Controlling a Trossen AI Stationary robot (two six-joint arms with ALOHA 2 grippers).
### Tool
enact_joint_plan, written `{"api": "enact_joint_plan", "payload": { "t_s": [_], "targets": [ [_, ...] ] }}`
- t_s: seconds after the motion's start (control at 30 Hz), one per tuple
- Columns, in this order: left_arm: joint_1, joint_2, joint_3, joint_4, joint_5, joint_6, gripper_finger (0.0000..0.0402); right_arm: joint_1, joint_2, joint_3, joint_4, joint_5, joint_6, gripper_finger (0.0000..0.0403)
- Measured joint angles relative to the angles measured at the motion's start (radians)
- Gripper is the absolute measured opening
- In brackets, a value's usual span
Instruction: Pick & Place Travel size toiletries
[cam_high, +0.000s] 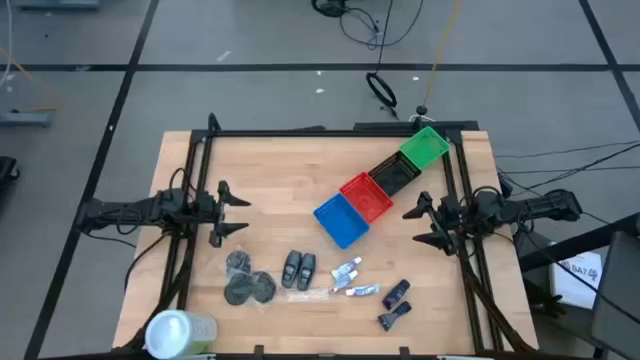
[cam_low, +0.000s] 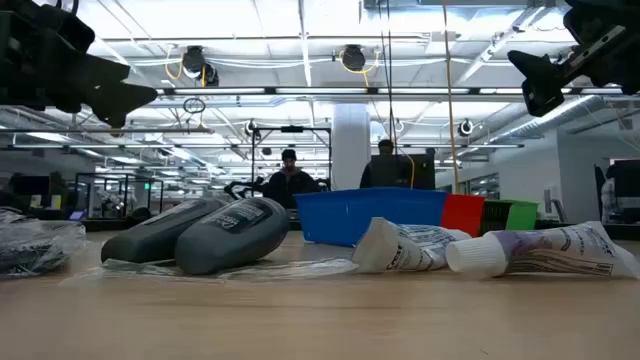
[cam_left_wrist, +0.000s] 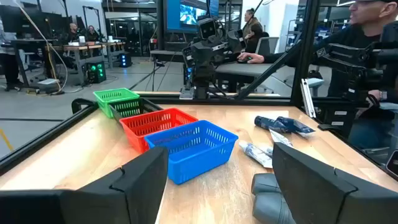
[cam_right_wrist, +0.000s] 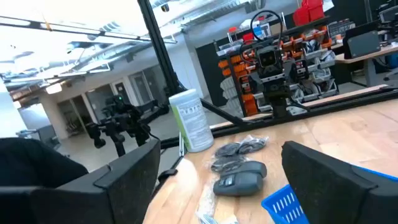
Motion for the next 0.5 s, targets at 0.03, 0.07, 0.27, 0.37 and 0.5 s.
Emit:
{"api": "enact_joint_plan", "payload": {
  "t_s": [0.03,0.07,0.27,0.37,0.5],
  "targets": [
    [0.000,0.000,0.000,0.000,0.000,0.000,0.0283,0.000,0.000,0.000,-0.003,0.000,-0.005,0.0320],
    [0.000,0.000,0.000,0.000,0.000,0.000,0.0283,0.000,0.000,0.000,-0.007,0.000,-0.010,0.0320],
    [0.000,0.000,0.000,0.000,0.000,-0.002,0.0283,0.000,0.000,0.000,-0.037,0.001,-0.022,0.0320],
    [0.000,0.000,0.000,0.000,0.000,-0.002,0.0283,0.000,0.000,0.000,-0.046,0.001,-0.020,0.0320],
    [0.000,0.000,0.000,0.000,0.000,-0.002,0.0283,0.000,0.000,0.000,-0.046,0.002,-0.025,0.0320]
  ]
}}
